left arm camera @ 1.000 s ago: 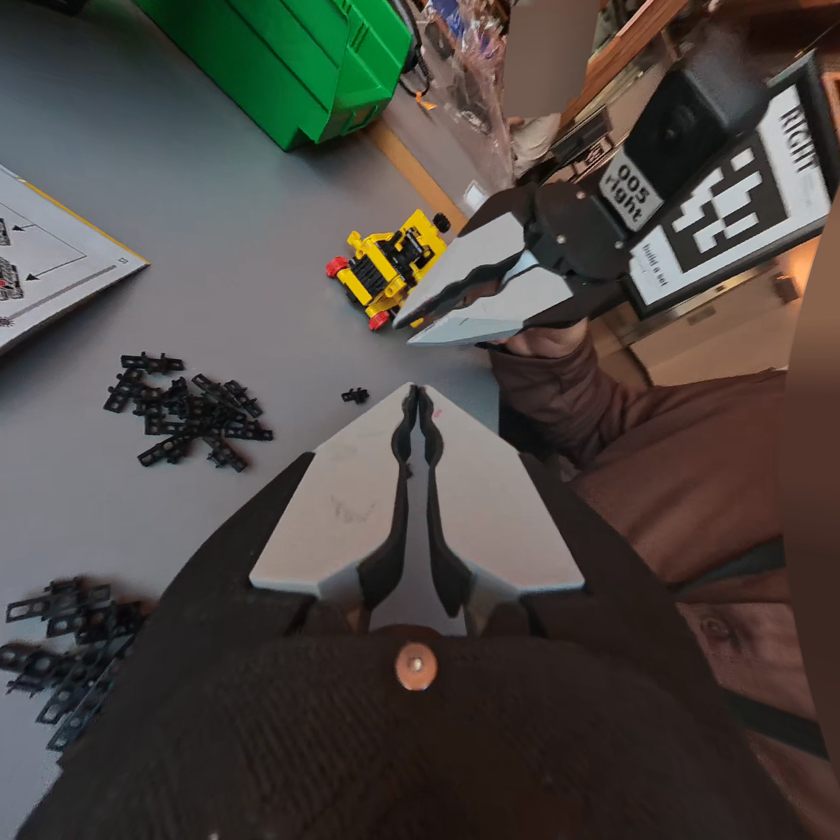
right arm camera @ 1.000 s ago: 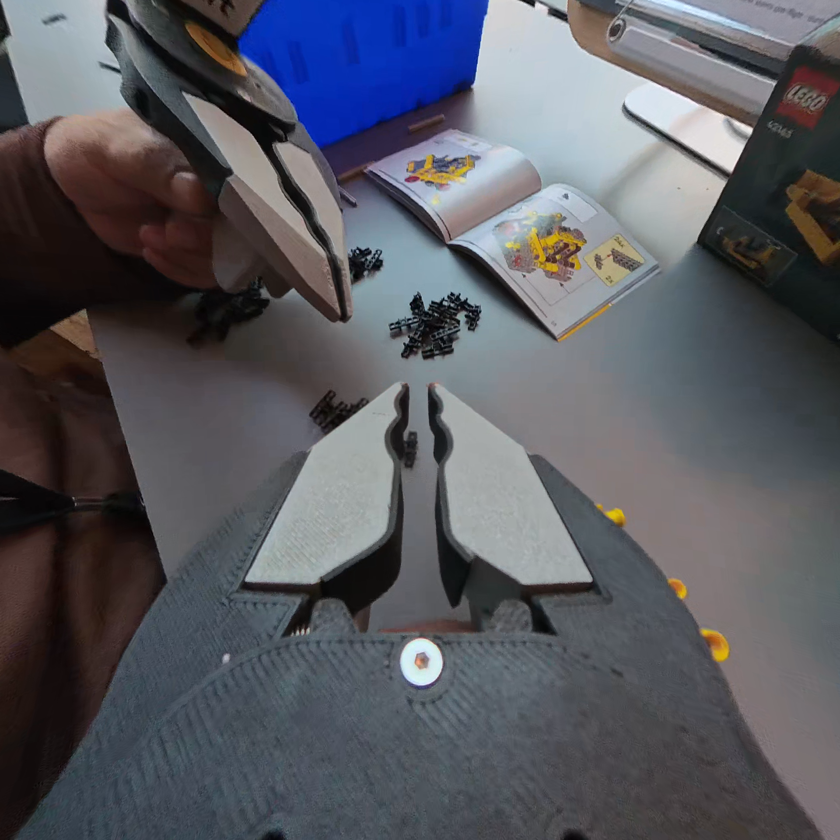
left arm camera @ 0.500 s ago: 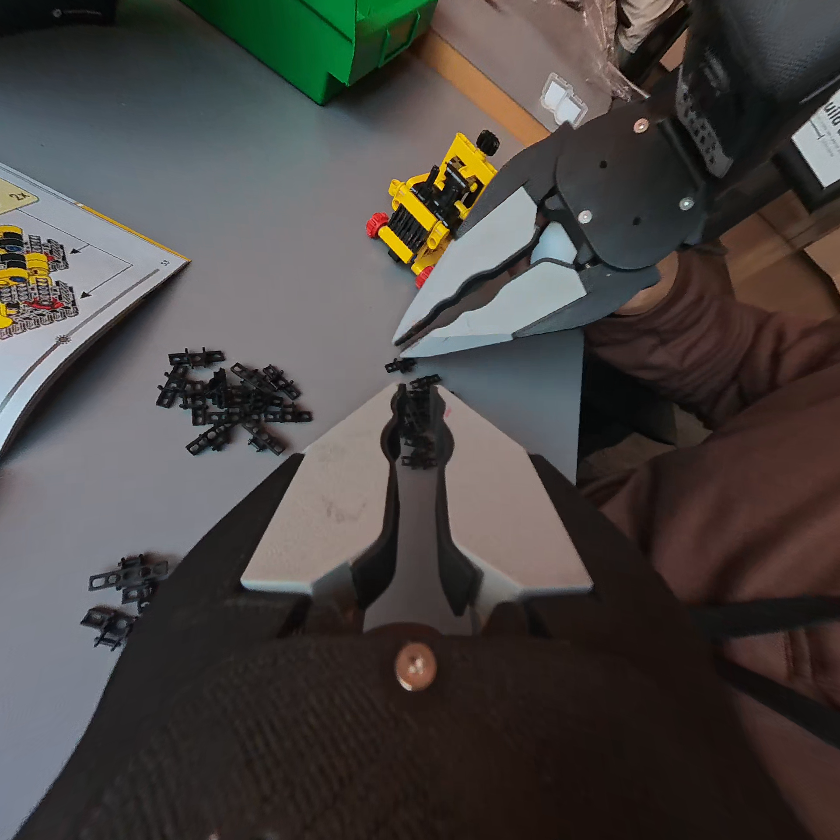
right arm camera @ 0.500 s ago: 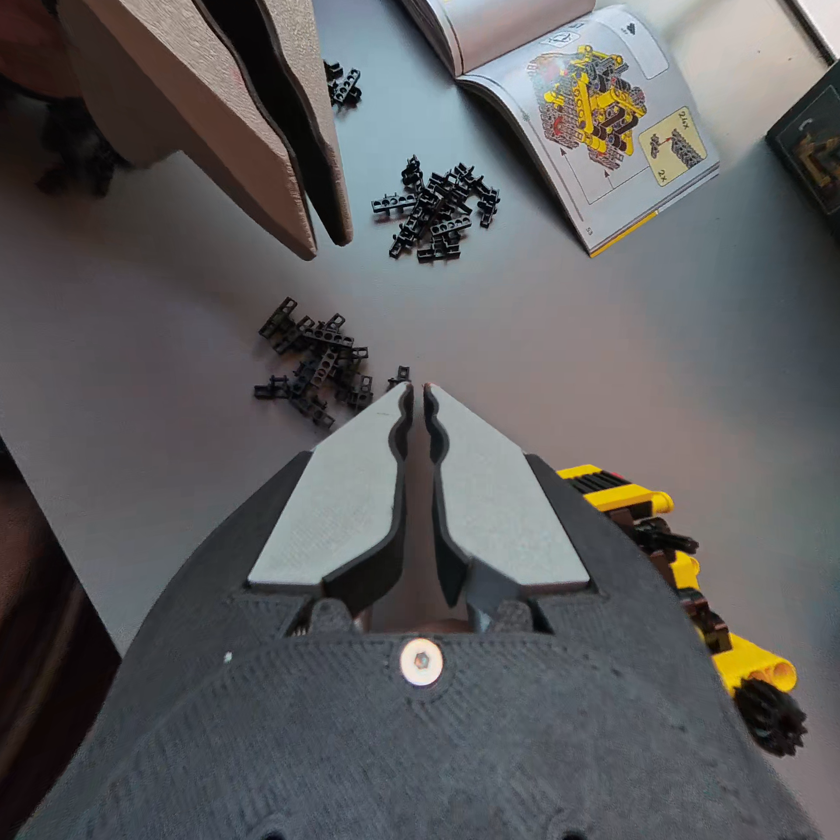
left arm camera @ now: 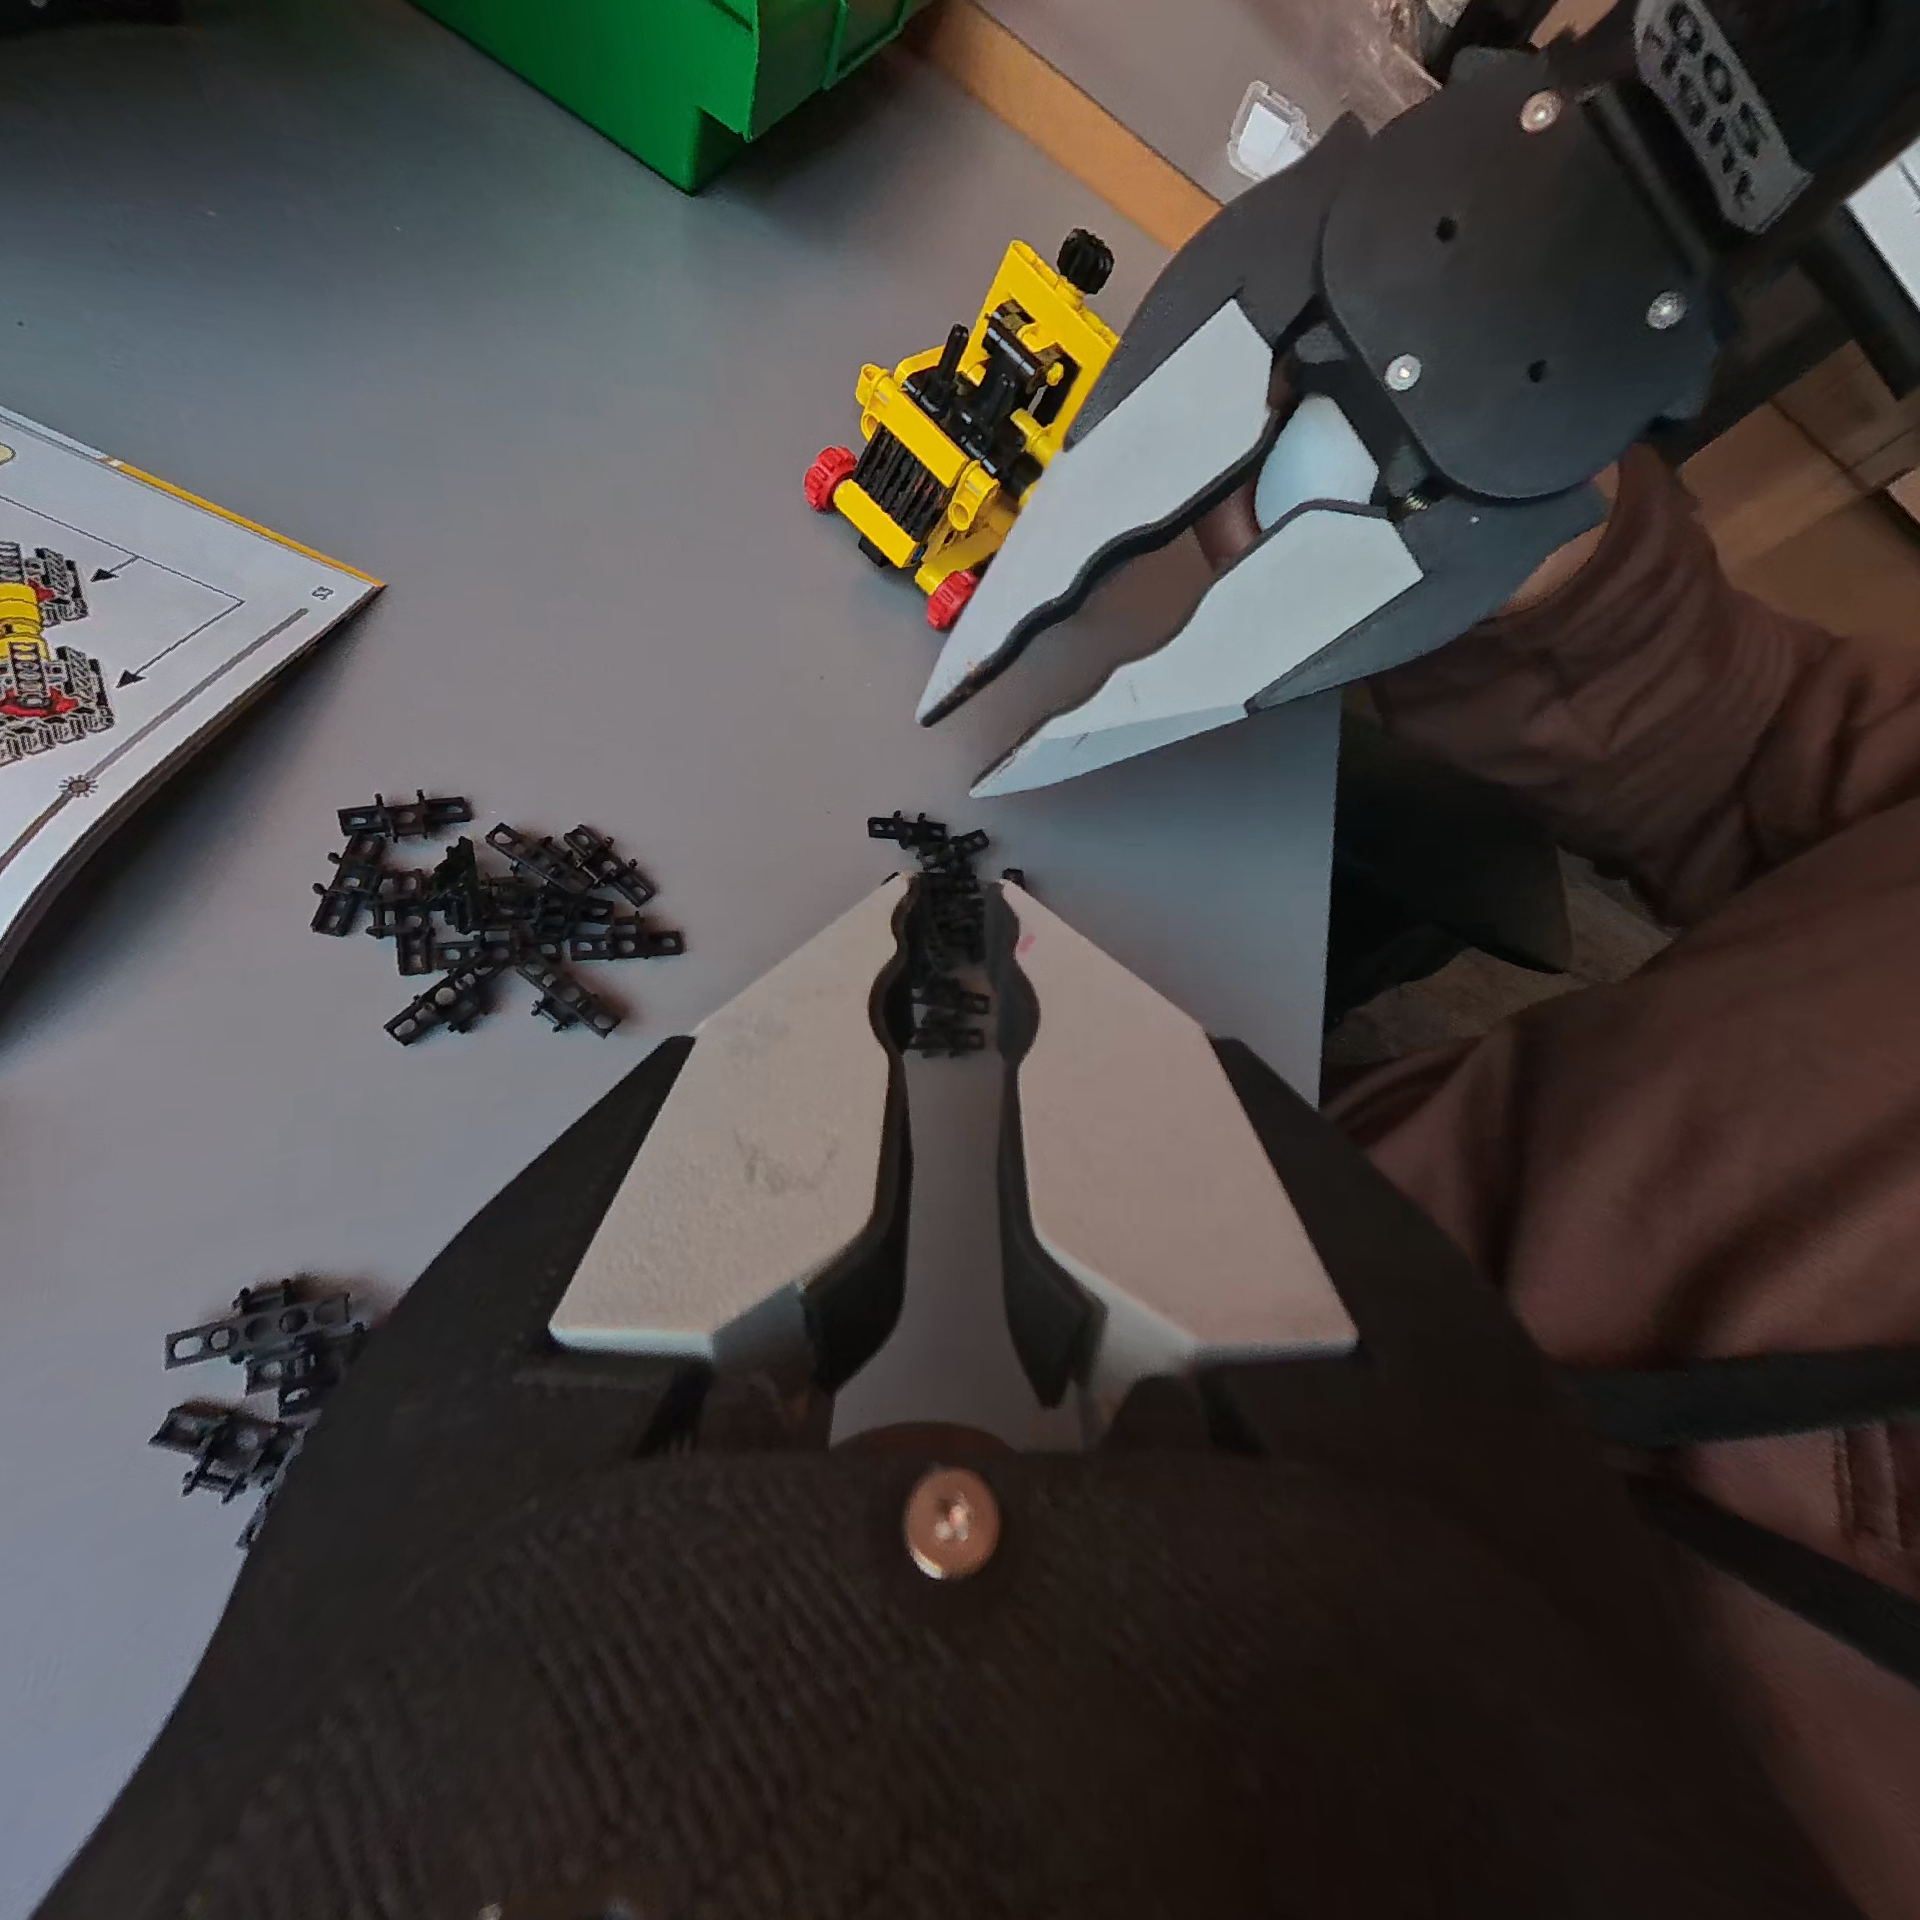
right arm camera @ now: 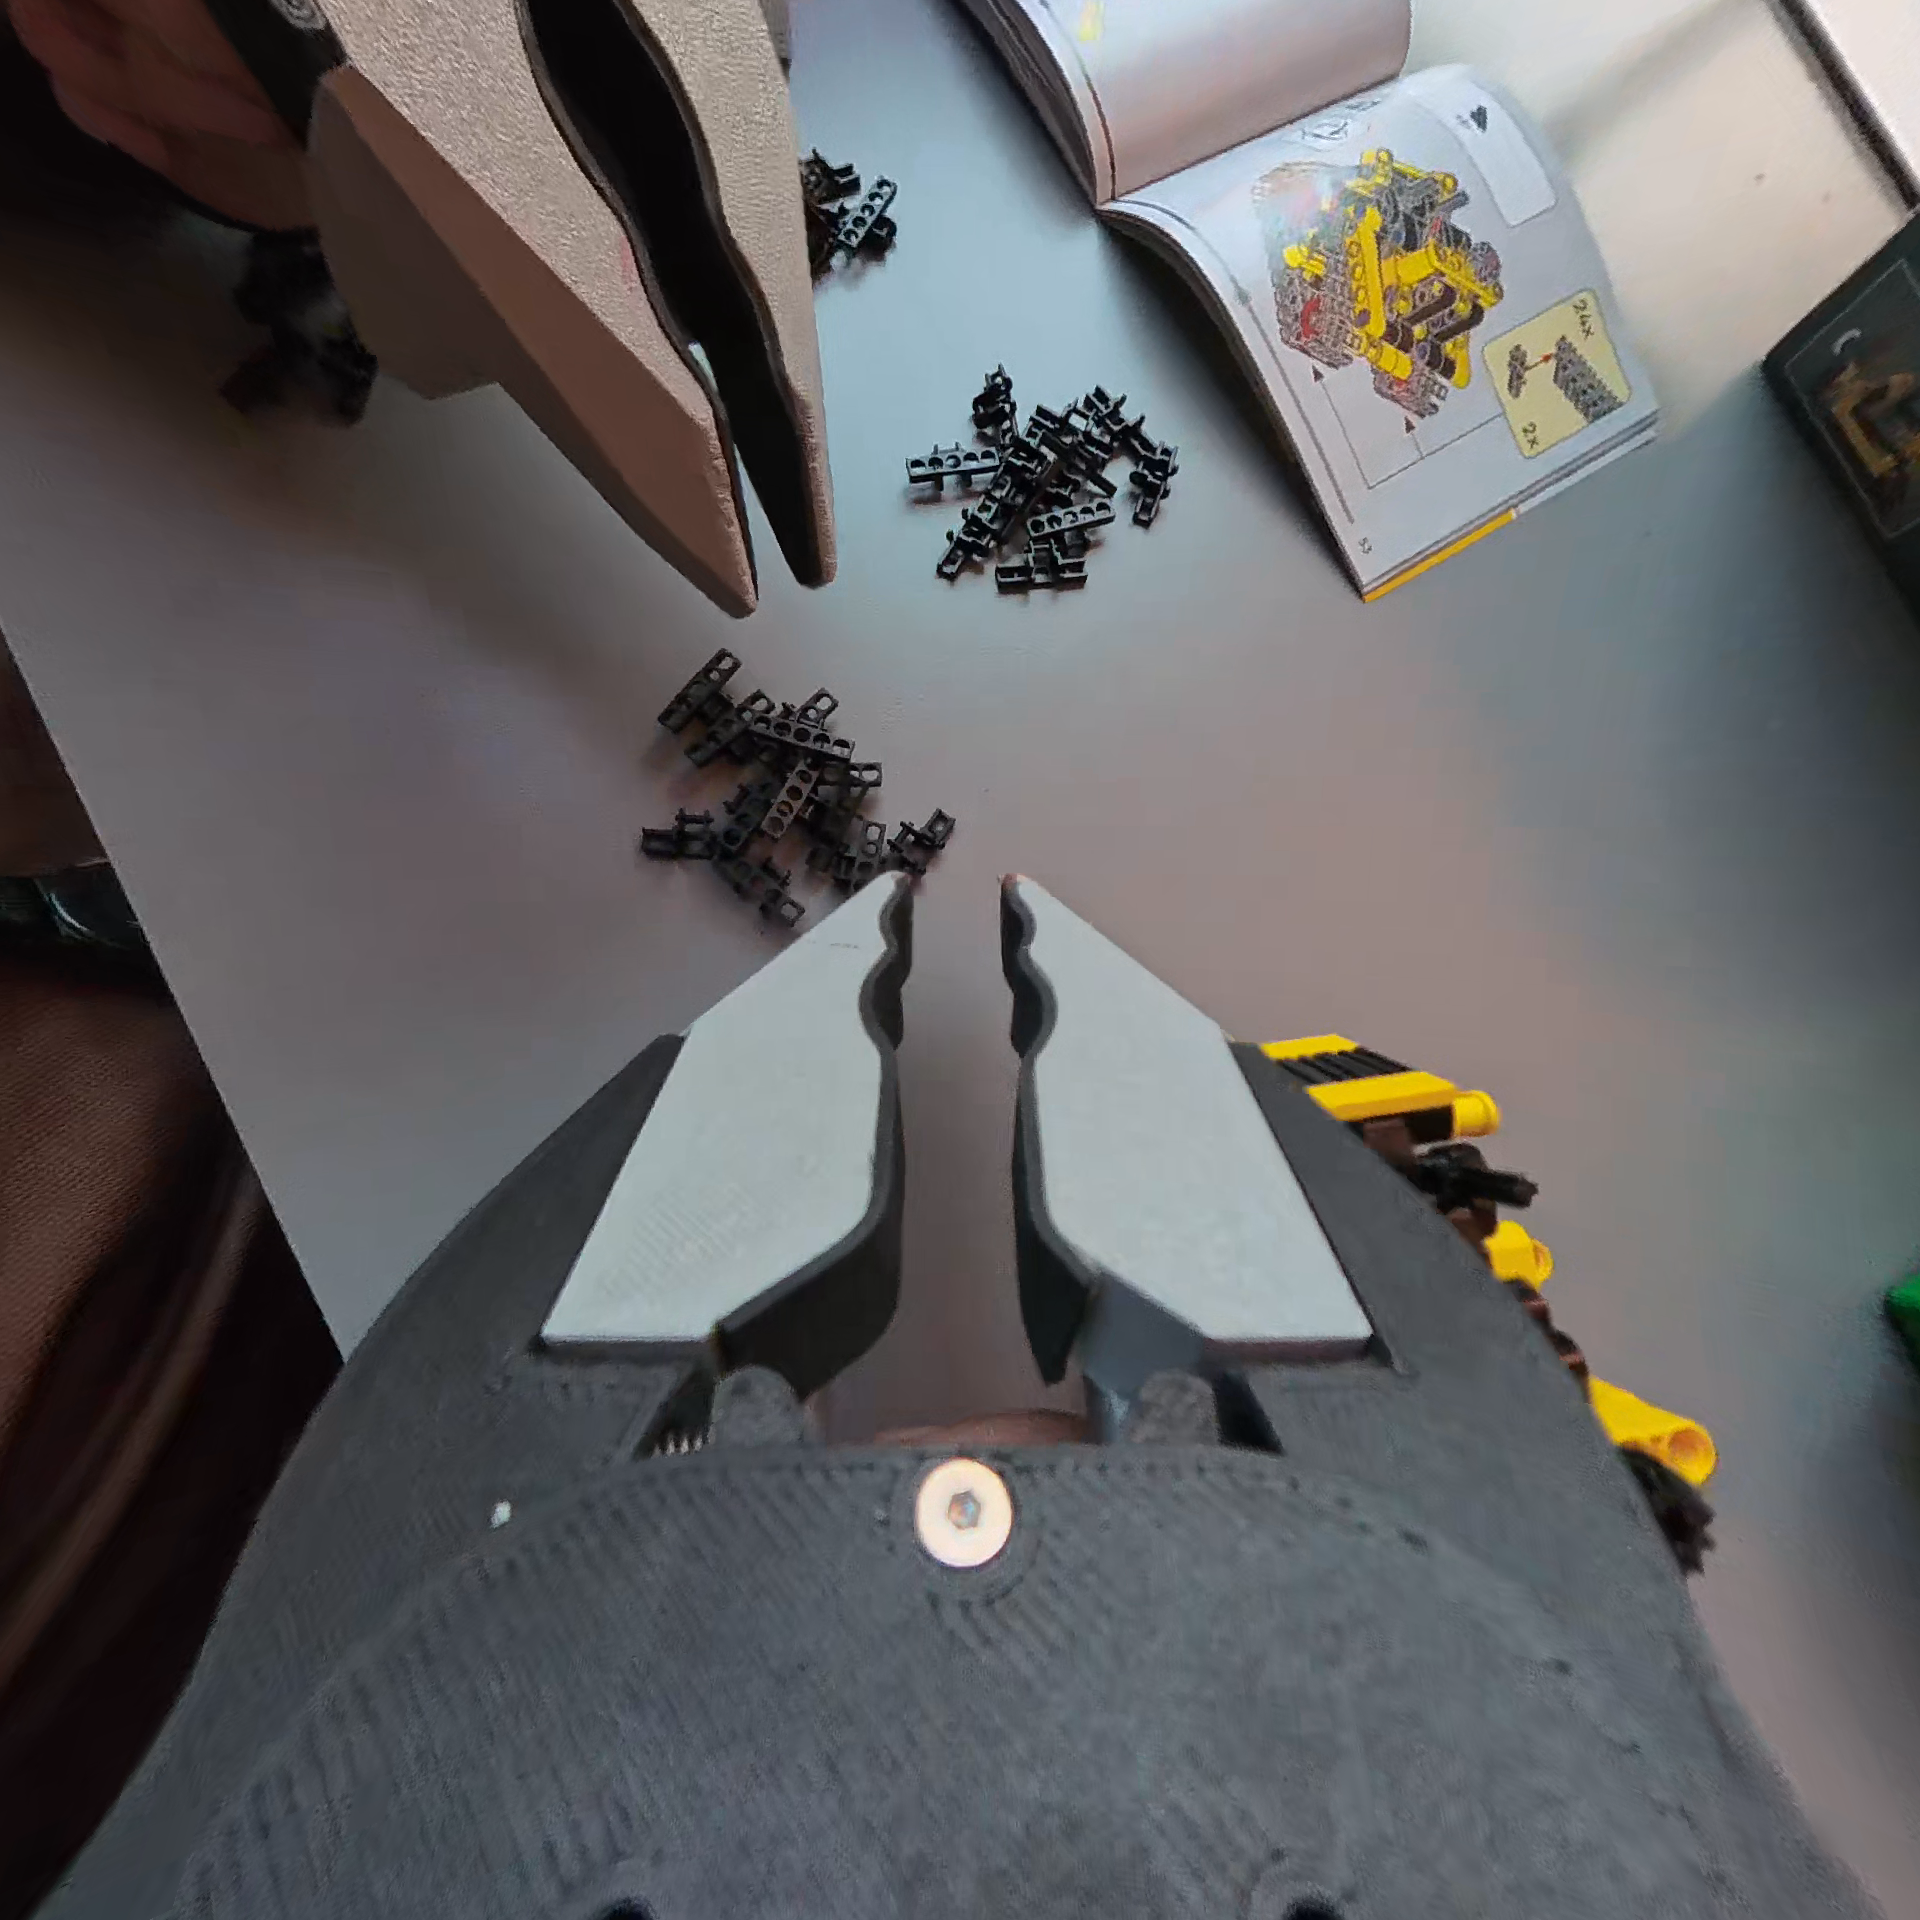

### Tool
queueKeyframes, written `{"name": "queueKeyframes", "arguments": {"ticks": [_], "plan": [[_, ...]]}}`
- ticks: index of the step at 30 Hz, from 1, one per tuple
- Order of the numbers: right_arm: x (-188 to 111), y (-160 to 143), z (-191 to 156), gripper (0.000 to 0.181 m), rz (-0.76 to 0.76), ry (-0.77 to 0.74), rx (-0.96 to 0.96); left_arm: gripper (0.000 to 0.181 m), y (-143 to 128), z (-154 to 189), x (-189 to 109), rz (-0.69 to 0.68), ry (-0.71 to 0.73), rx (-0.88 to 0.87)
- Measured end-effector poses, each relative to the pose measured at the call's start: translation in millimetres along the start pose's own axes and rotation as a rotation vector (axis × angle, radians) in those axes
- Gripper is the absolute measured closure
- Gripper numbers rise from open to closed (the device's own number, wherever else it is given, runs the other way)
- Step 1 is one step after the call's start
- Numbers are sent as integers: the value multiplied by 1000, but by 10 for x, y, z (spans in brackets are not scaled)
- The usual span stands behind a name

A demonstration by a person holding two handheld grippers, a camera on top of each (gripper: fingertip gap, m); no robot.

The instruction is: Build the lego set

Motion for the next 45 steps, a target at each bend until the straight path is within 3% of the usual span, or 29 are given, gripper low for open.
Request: {"name": "queueKeyframes", "arguments": {"ticks": [1, 7, 14, 26, 33, 45], "plan": [[10, 14, 6, 167, -7, 0, -34, 174, -5, -11, 2, -3, 8, 2], [-32, 61, 48, 169, -90, -17, -386, 172, -20, -63, -1, -13, 45, 6], [110, 84, 16, 167, -182, 18, -606, 171, -34, -72, 2, -22, 57, 12], [128, 129, -35, 167, -271, 82, -772, 170, -43, -29, 4, -27, 46, 24], [159, 96, -56, 179, -339, 132, -817, 170, -39, -31, -4, -23, 35, 14], [41, -52, -94, 180, -377, 104, -755, 170, -41, 10, 2, -24, 28, 26]]}}
Point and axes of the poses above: each gripper's, where its closed fingertips meet, x out along the fingers, y out of its top, z = x × y across the jaws, the point moved 3 cm from there along -x, back along the fingers, and after that the axes turned 10 degrees about -z, right-handed, at the moved point
